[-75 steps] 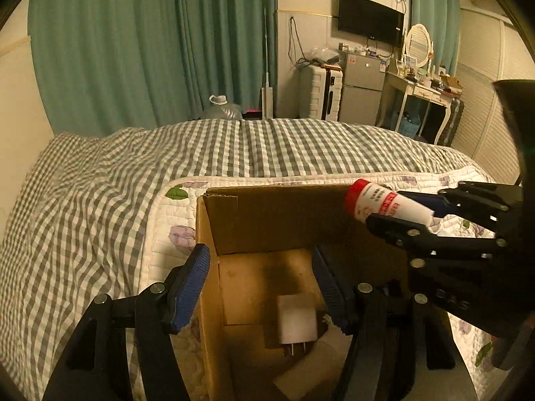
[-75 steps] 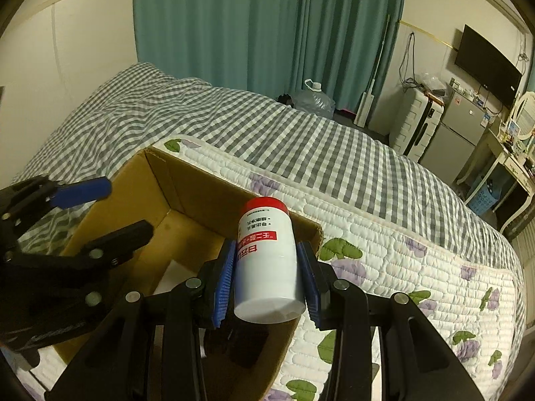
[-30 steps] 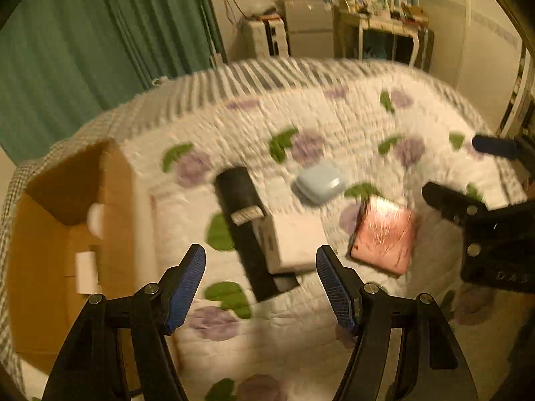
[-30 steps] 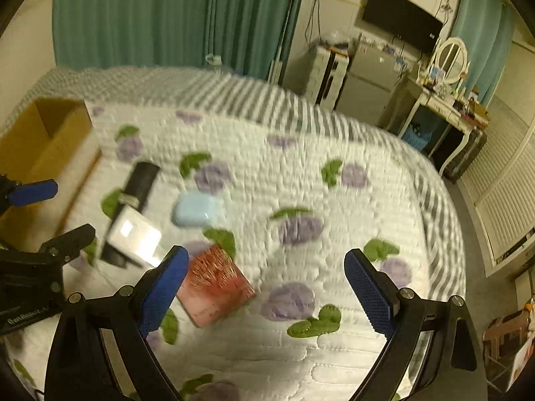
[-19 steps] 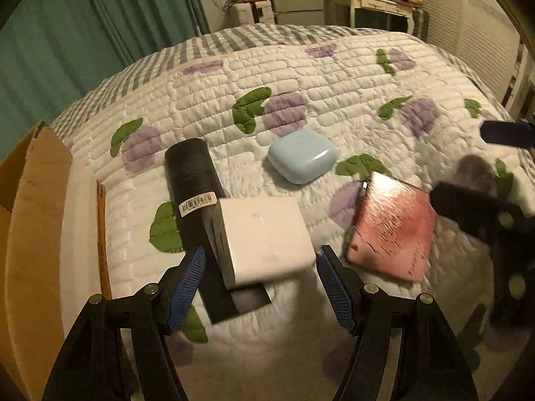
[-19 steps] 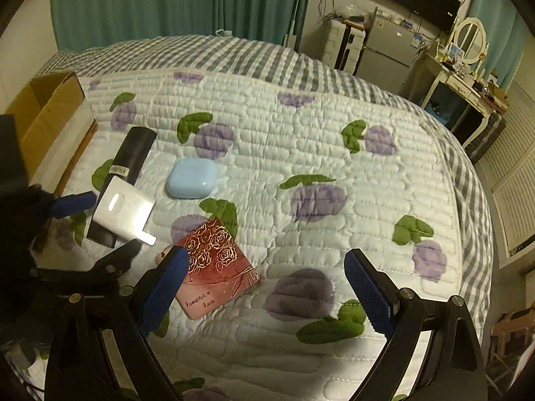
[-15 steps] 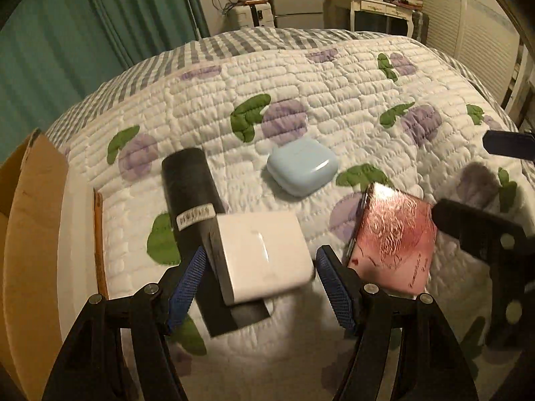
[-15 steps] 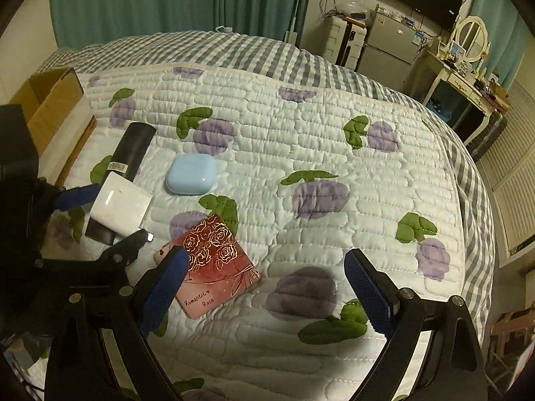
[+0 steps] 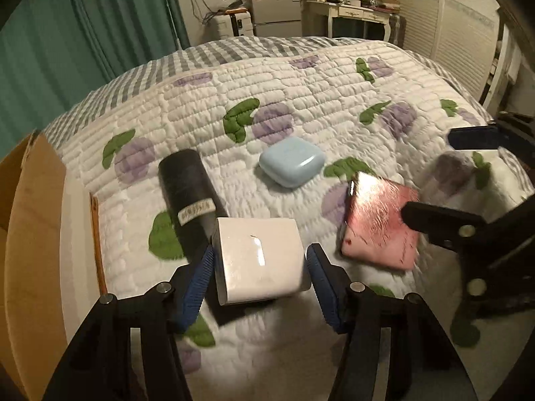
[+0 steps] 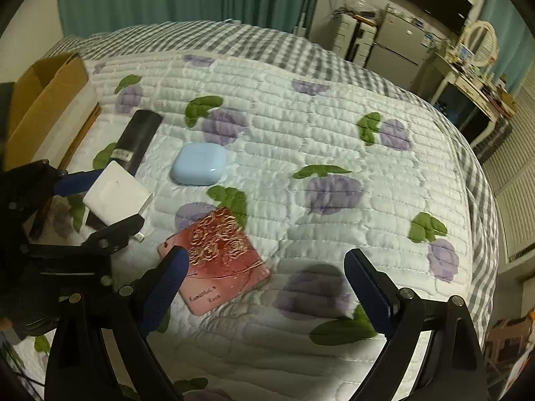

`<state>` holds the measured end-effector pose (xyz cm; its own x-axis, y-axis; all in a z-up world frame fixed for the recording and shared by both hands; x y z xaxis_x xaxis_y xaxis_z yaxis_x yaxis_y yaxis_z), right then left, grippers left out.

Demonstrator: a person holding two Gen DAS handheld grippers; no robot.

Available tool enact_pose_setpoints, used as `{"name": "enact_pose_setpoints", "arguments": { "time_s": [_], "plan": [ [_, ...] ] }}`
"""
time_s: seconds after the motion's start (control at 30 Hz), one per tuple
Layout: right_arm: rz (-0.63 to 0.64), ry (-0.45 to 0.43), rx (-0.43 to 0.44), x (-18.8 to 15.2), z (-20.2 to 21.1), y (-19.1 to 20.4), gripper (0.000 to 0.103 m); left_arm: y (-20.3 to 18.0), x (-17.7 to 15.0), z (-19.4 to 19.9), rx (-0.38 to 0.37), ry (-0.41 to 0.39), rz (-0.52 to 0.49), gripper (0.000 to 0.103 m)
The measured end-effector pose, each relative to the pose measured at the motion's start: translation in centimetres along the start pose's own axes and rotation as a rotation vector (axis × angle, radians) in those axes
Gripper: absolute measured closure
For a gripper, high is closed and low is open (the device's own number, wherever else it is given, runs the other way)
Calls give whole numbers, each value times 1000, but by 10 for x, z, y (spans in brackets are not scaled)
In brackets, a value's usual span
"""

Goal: Organize rigid objects
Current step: 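Grasp the pink 'Romantic Rose' case with the right tool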

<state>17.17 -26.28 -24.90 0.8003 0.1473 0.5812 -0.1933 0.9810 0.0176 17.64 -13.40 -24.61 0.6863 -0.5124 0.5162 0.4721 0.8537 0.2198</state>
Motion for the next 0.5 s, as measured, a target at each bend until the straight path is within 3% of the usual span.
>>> {"name": "enact_pose_setpoints", "arguments": {
  "time_s": [0.13,0.5],
  "plan": [
    [70,33,12,-7,-9,16,8,5,-9,12,-26,-12,45,46],
    [168,144,7,-24,-40,35,9,10,-15,20,6,-9,65,46]
  ]
}}
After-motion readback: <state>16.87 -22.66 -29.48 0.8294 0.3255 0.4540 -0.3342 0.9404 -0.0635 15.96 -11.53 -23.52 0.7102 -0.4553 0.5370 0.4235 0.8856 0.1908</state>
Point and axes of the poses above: each gripper's, at about its wrist camera, not at the fingertips, and z roughly against the way its jaws point, y to its left, x to its top, the point moved 10 cm from there along -z, roughly the way its jaws point, and after that the axes turned 12 degrees about -z, right-handed, at the moved point
